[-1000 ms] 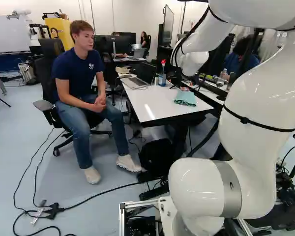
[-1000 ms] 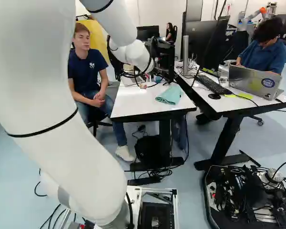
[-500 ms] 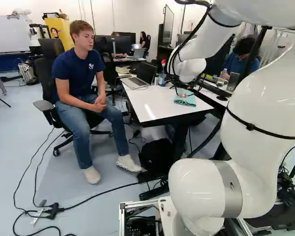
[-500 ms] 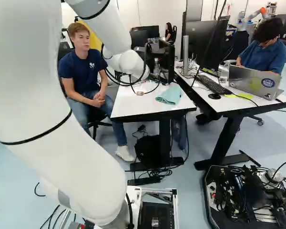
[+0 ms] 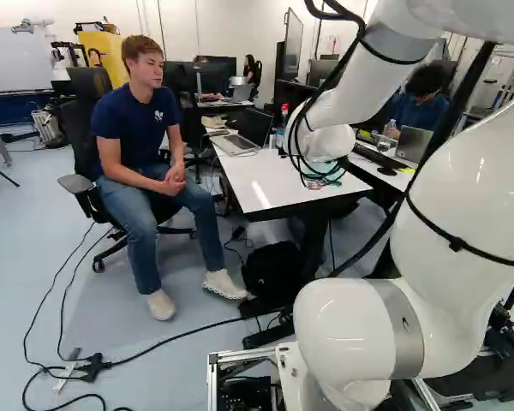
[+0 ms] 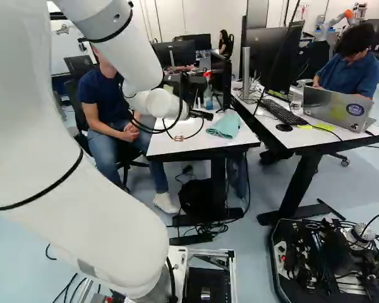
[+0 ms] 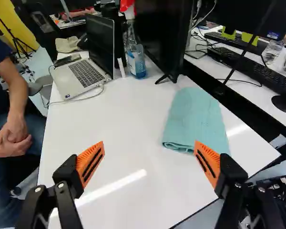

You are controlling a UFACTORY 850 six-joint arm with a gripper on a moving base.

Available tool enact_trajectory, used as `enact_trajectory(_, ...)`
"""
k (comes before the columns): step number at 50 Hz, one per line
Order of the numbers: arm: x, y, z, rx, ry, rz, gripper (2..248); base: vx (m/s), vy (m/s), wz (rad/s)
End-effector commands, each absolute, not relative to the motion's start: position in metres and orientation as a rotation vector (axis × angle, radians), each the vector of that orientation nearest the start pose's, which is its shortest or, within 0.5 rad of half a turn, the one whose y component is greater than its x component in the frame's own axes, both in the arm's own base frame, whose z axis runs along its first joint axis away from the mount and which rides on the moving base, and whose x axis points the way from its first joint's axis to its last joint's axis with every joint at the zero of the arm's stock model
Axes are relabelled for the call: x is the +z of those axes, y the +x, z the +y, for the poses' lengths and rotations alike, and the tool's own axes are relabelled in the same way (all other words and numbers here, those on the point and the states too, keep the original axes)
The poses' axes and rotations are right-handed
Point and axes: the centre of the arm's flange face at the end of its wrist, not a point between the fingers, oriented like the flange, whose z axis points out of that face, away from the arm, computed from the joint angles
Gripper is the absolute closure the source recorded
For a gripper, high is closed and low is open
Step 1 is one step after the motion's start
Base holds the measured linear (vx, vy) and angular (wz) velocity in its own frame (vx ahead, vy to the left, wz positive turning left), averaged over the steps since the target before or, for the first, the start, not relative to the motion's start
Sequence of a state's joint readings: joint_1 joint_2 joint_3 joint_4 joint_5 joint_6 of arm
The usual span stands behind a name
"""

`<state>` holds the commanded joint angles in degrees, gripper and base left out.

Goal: Clean the table with the green towel

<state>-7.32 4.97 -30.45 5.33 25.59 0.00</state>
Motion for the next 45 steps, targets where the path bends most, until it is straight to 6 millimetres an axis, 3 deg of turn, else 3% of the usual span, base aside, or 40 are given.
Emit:
enact_trajectory(24,0.409,0.349,-0.027,-1.724,-2.669,0.170,3,0.000,0.000,0.000)
enact_trajectory(45,0.385,0.307,-0.011,-1.781,-2.613,0.077,3,0.000,0.000,0.000)
